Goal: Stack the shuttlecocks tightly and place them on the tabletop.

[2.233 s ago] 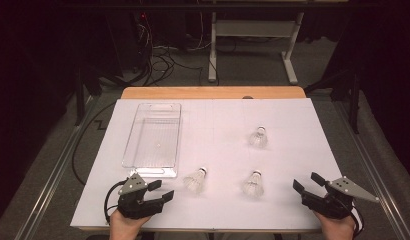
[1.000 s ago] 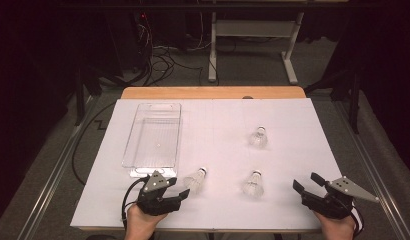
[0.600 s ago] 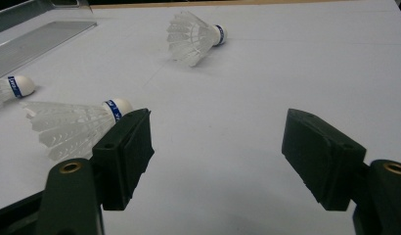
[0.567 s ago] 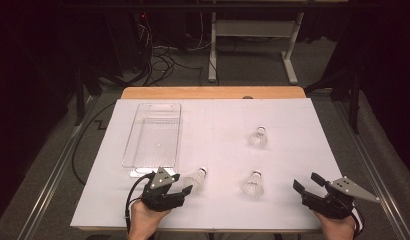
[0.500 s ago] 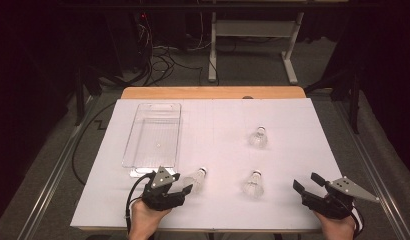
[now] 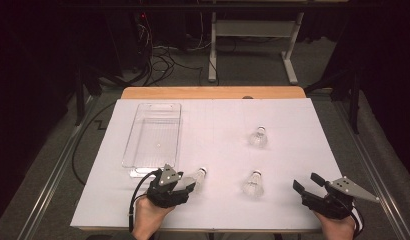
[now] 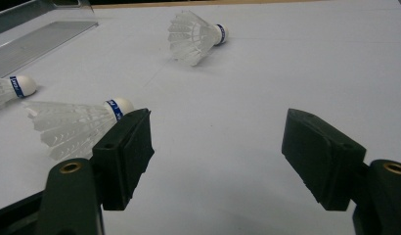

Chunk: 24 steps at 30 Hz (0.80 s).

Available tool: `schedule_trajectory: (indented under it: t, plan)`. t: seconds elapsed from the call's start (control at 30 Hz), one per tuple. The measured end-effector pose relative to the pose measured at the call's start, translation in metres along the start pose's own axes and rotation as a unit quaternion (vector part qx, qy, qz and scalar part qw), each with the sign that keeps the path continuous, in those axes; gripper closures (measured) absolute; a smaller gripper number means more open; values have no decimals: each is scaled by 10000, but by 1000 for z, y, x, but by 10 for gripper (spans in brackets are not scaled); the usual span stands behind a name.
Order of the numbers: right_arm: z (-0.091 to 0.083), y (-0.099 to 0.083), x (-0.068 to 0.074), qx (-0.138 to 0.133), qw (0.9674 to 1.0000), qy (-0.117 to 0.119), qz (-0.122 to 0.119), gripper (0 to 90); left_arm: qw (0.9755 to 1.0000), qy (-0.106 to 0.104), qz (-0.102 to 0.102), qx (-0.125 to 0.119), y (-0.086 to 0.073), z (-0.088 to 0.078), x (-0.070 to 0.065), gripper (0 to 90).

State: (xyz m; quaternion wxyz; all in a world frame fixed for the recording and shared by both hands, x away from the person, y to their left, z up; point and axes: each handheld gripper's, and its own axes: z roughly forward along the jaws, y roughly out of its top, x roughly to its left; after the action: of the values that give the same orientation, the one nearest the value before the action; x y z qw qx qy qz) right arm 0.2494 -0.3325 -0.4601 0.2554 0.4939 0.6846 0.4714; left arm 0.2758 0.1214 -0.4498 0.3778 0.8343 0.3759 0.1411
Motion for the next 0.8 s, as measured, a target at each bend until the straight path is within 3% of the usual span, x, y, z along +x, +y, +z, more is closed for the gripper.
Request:
schedule_trajectory:
  t: [0.23,0.8]
  plan:
    - [0,0,0,22,10000,24,-4,279,9999,20,54,84,4,5,-1,474]
    - [1,0,1,37,10000,52,-7,285,9999,-11,61,157,6,12,4,654]
